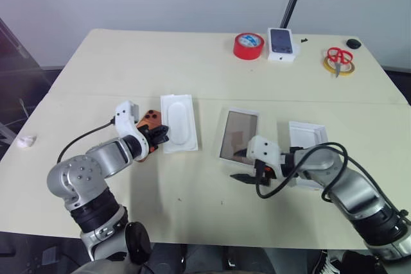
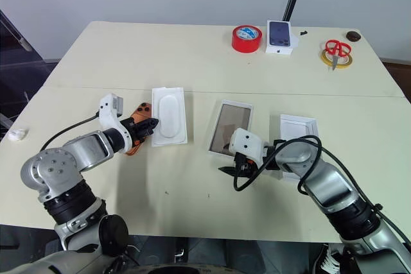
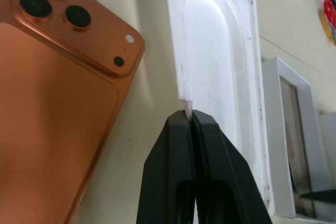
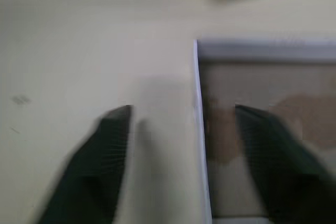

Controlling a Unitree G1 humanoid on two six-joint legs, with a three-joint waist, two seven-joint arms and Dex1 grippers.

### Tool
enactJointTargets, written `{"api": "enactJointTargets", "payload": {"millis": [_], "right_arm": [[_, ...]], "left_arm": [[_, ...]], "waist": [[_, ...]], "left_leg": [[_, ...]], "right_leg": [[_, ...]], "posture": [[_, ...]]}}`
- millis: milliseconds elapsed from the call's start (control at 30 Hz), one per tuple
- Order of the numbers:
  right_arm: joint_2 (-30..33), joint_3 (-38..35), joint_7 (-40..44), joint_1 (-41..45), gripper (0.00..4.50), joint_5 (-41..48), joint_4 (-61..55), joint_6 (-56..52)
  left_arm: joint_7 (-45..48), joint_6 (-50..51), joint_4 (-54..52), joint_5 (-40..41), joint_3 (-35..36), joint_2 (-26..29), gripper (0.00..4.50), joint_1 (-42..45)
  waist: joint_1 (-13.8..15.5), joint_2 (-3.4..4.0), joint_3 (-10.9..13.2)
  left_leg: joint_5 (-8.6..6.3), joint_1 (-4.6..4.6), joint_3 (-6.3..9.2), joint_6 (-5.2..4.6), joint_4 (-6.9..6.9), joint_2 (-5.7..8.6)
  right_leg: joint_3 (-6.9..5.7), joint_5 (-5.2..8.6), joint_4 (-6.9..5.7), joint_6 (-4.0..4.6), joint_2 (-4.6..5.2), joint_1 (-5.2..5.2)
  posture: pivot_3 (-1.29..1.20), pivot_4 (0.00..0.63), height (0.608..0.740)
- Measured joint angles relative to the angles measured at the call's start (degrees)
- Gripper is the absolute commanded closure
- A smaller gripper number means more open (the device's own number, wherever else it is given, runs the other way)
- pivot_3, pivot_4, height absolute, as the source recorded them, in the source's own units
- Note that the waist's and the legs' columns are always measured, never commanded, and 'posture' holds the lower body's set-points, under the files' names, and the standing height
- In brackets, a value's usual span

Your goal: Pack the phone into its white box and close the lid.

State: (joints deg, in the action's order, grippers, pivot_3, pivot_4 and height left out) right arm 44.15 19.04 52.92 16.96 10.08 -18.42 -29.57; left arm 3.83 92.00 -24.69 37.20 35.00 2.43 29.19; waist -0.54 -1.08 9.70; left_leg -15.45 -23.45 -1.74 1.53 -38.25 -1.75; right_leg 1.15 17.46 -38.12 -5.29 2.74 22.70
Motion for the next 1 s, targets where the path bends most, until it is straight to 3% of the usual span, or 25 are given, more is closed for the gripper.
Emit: {"api": "enactJointTargets", "payload": {"millis": [33, 100, 133, 367, 600, 700, 833, 1000], "right_arm": [[-0.2, 0.3, 0.0, 0.0, 3.39, -0.7, 0.1, 0.8], [-0.4, 0.5, 0.1, 0.0, 4.31, -1.3, 0.1, 1.7], [-0.5, 0.5, 0.2, 0.0, 4.42, -1.5, 0.1, 2.0], [-0.6, 1.0, 3.2, -1.9, 4.42, -0.6, -6.0, 3.6], [-7.4, 5.6, -1.2, 2.4, 4.42, -6.9, -1.7, 4.8], [-9.6, 5.4, -1.6, 3.5, 3.57, -7.2, -0.2, 4.3], [-11.8, 1.3, -2.3, 3.8, 1.5, -2.9, -1.4, 1.5], [-6.7, -7.4, -1.8, 4.1, 1.5, -0.2, -1.6, -0.1]], "left_arm": [[0.1, 0.0, 0.0, 0.0, 0.0, 0.0, 4.5, 0.0], [0.4, 0.0, -0.1, 0.0, 0.1, 0.0, 4.5, 0.0], [0.5, 0.0, -0.1, 0.0, 0.1, 0.0, 4.5, 0.0], [1.4, 0.0, -0.2, 0.0, 3.0, 3.1, 4.5, 1.6], [2.0, 0.0, -0.2, 1.0, 2.8, 4.0, 4.5, 1.8], [1.7, 0.0, -0.3, 1.7, 2.7, 3.4, 4.5, 1.9], [0.3, 0.0, -1.8, 3.8, 0.1, -0.6, 4.5, 1.9], [-3.1, 0.0, -2.6, 5.0, -3.5, -4.7, 4.5, 1.6]], "waist": [[-0.1, 0.0, 0.0], [-0.1, 0.0, 0.0], [-0.1, 0.0, 0.0], [-0.2, 0.0, 0.0], [-0.1, -0.02, 0.0], [0.0, -0.02, 0.0], [0.1, -0.03, 0.0], [0.0, -0.03, 0.0]], "left_leg": [[0.0, 0.0, 0.0, 0.0, 0.0, 0.0], [0.01, 0.0, 0.01, 0.01, 0.01, -0.01], [0.01, 0.0, 0.01, 0.01, 0.01, -0.01], [0.01, 0.01, 0.03, 0.01, 0.03, -0.03], [0.06, 0.01, 0.04, 0.1, 0.02, -0.02], [0.06, 0.0, 0.04, 0.1, 0.03, -0.02], [0.05, -0.01, 0.05, 0.1, 0.02, 0.01], [0.04, 0.0, 0.05, 0.08, 0.06, 0.0]], "right_leg": [[0.0, 0.0, 0.0, 0.0, 0.0, 0.0], [-0.01, 0.0, -0.01, 0.0, -0.01, 0.0], [-0.01, 0.0, -0.01, 0.0, -0.01, 0.0], [-0.03, 0.0, -0.01, 0.0, -0.03, 0.0], [-0.04, 0.0, -0.03, 0.0, 0.01, 0.01], [-0.06, 0.0, -0.03, 0.0, 0.03, 0.01], [-0.07, 0.0, -0.02, 0.0, 0.13, -0.01], [-0.07, 0.0, -0.02, 0.0, 0.11, 0.0]], "posture": [[0.0, 0.15, 0.718], [0.0, 0.15, 0.718], [0.0, 0.15, 0.718], [0.0, 0.15, 0.718], [0.0, 0.15, 0.718], [0.0, 0.15, 0.718], [0.0, 0.15, 0.718], [0.0, 0.15, 0.718]]}}
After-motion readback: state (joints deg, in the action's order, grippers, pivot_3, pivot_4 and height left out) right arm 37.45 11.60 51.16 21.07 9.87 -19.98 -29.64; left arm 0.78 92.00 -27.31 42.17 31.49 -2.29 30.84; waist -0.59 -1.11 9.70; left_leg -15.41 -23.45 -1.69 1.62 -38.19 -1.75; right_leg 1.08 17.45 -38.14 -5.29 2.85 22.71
